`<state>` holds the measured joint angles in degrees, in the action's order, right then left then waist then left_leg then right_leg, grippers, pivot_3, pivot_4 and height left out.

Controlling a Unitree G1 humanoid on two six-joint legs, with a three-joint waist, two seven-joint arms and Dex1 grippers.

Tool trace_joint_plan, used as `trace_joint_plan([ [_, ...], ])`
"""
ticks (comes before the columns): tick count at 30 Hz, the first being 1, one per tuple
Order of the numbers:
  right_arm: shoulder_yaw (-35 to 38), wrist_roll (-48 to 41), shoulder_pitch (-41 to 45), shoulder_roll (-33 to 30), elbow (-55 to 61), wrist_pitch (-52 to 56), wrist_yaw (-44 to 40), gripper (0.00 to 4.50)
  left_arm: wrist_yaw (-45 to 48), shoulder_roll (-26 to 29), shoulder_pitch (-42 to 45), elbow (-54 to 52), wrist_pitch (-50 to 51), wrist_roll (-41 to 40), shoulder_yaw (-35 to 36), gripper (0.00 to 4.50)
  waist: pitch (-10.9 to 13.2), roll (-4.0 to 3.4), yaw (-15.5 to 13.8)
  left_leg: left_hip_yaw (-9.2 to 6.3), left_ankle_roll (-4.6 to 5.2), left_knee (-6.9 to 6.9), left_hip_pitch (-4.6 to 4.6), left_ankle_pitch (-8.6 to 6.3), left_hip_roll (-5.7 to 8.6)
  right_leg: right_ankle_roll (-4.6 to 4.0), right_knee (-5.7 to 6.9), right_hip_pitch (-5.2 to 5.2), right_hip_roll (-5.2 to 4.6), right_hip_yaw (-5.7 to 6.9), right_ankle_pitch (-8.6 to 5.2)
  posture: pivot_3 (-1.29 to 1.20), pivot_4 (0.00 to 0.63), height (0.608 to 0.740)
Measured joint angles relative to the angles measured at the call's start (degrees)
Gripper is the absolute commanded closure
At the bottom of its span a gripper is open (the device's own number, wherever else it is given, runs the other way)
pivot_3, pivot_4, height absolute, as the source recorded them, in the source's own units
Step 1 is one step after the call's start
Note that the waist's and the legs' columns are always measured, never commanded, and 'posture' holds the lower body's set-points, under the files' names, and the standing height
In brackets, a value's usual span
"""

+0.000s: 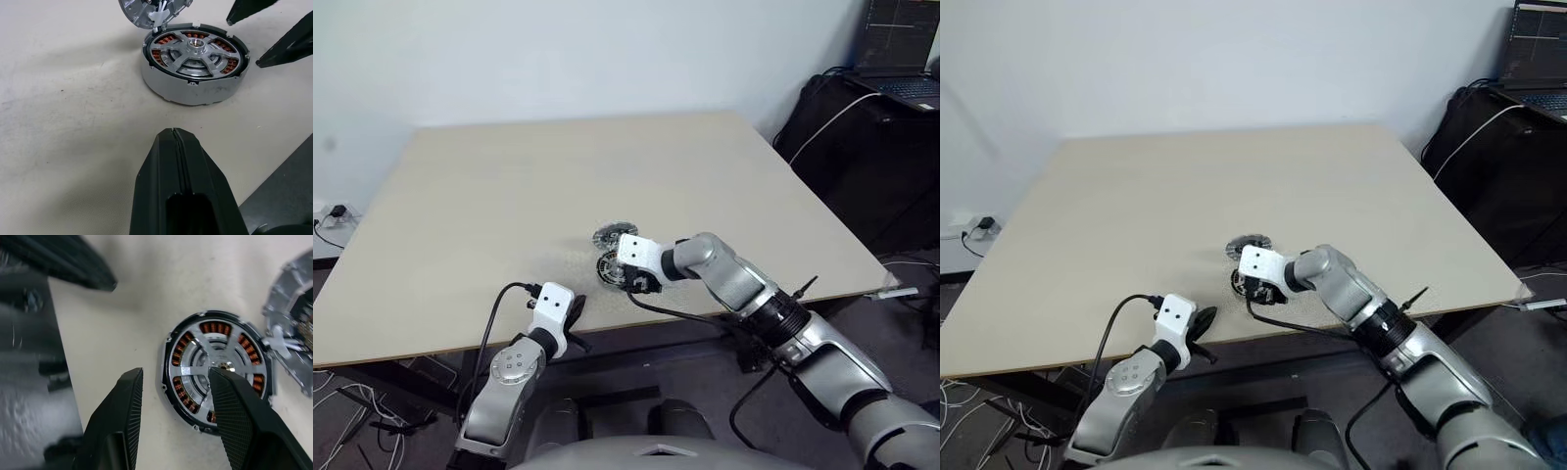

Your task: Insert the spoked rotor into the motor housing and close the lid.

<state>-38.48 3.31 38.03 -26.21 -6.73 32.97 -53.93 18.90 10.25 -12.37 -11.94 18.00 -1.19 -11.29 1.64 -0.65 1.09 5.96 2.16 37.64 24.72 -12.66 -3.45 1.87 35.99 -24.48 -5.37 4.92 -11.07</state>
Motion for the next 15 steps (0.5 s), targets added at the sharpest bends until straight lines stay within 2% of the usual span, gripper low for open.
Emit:
trace_joint_plan([
  [15,-2.06,5.52,2.49,3.36,-11.61,-6.85,-7.16,2.24,-1.41,-1.18,-1.15,0.00,-1.09,0.00,0.25,4.50,0.00,0.00,-0.40,0.03,-0.01,0.05,0.00,0.00,0.01,0.01,0.04,0.00,0.02,0.00,0.01,0.00,0.000,0.740],
])
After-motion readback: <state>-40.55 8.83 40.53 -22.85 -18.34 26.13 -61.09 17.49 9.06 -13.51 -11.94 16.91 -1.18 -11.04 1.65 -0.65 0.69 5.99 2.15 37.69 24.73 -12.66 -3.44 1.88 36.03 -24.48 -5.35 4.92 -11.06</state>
